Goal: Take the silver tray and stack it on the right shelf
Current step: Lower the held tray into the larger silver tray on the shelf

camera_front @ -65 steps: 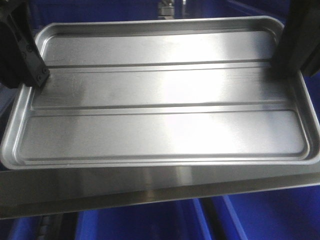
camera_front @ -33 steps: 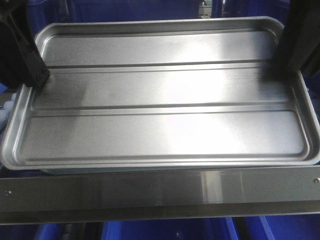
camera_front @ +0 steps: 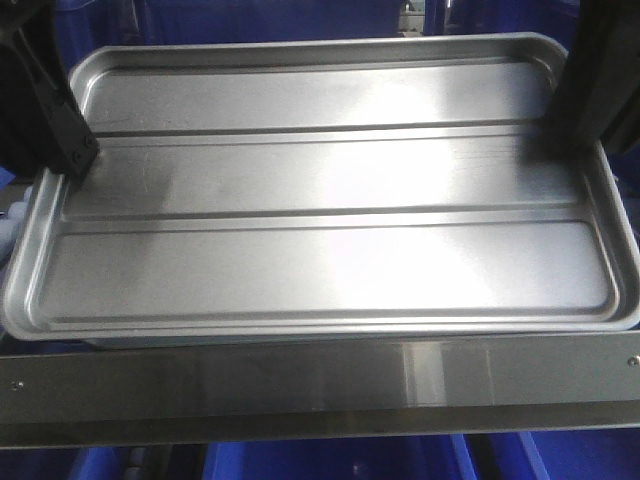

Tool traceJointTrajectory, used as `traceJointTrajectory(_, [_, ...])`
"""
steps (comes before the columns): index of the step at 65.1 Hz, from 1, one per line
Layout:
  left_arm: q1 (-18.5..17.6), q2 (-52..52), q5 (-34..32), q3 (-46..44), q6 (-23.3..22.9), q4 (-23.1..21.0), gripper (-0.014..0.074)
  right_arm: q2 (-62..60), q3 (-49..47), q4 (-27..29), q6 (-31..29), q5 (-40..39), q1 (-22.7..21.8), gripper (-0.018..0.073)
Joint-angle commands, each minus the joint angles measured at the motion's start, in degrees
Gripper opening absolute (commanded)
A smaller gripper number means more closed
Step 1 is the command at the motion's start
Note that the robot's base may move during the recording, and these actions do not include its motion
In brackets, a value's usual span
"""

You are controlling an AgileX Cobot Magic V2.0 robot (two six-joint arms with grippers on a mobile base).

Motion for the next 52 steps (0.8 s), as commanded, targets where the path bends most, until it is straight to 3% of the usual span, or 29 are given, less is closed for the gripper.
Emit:
traceJointTrajectory(1, [-0.45,-1.24,0.23,-1.76,1.12,2.03,-0.0093,-1.27,-1.46,-2.75,-1.06,-1.62,-0.18,0.0058])
traceJointTrajectory(52, [-0.45,-1.24,0.12,-1.76,1.12,2.26,-0.0093,-1.27,-1.46,-2.75,-1.06,-2.11,-0.18,0.0058])
